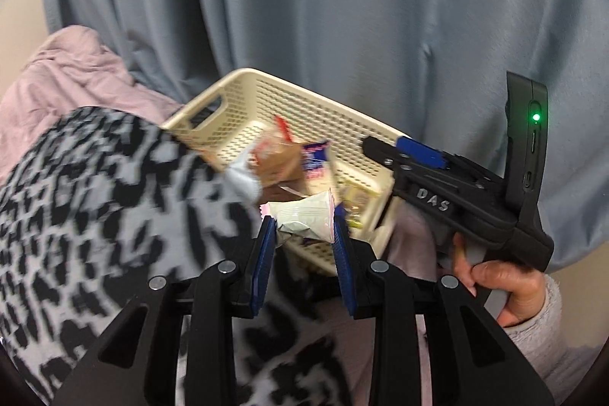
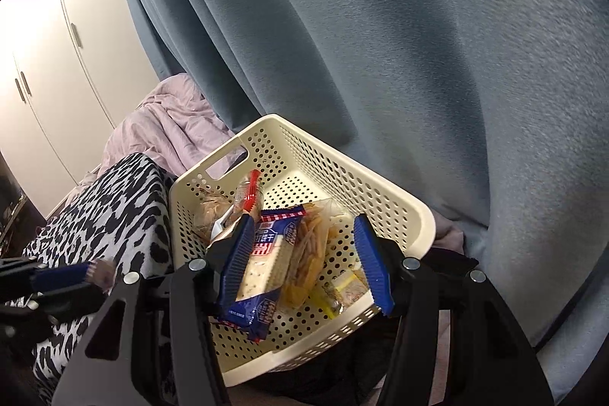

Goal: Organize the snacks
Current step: 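Drop the granola bar into the basket with the right tool while the left tool drops the white packet, then move both open tools back over the snacks on the blanket, then grasp the silver Lucky Kitty packet with the left tool while the right tool grasps the red packet, then carry the red packet into the basket and open the right tool while the left tool holds Lucky Kitty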

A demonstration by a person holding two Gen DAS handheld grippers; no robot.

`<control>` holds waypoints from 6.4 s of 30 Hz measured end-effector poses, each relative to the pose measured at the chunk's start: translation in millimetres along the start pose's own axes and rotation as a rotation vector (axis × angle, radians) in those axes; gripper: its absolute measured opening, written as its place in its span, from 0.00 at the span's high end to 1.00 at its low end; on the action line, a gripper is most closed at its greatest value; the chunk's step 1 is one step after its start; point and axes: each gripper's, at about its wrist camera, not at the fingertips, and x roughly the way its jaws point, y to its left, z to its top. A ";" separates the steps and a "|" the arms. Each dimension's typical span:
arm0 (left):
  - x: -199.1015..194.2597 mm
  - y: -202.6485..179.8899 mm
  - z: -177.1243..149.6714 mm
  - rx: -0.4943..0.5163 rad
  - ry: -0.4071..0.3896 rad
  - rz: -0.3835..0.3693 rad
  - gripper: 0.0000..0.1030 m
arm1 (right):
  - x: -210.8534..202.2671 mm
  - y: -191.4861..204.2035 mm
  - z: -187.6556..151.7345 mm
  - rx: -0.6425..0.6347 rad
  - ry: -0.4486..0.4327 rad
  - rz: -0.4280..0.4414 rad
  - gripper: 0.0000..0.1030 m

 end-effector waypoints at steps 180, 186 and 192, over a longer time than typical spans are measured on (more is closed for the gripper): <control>-263.8 213.3 -198.3 -0.531 -0.298 0.476 0.66 | 0.2 302.2 -22.5 -0.418 0.148 0.464 0.75; -242.3 196.4 -172.8 -0.479 -0.275 0.443 0.66 | 2.2 230.6 -5.9 -0.312 0.111 0.368 0.75; -217.6 179.6 -148.2 -0.423 -0.248 0.405 0.66 | 2.1 158.0 4.2 -0.213 0.085 0.246 0.75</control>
